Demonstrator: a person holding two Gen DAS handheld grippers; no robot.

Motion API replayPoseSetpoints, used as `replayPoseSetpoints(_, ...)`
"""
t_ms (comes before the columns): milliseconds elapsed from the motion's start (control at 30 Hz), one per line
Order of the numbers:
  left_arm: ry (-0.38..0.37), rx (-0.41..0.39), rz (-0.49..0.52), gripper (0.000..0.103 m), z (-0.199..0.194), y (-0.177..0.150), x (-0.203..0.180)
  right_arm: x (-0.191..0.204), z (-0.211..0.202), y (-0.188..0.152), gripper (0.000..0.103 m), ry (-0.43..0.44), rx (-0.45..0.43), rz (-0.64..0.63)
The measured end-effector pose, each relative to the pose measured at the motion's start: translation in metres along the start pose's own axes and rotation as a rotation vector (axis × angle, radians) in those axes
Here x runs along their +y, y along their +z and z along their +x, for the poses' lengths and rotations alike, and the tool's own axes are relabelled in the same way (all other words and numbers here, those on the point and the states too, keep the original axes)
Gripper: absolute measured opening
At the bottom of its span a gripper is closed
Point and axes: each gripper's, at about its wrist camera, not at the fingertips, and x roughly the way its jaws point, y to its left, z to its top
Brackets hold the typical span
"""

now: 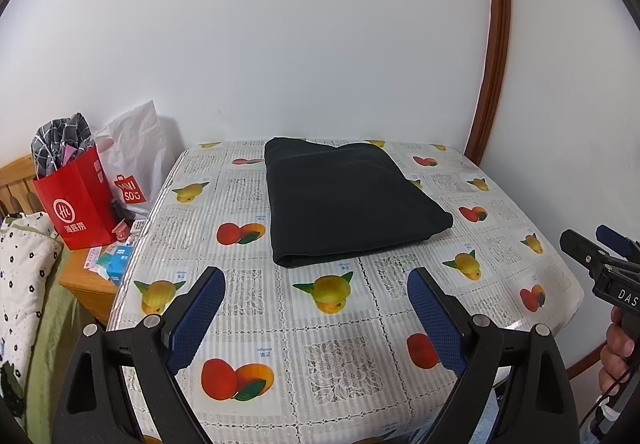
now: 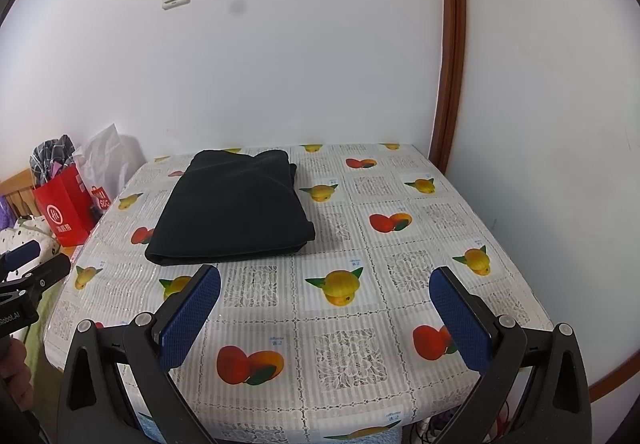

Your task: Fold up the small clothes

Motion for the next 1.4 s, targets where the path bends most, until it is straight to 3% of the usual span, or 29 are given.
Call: replayPoseSetpoints(1400,-0.001,-0.004,0.02,0.092,-0.0023,0.0006,0.0092,-0.0071,0.0013,0.0014,0.103,0.008,-0.001,-0.001)
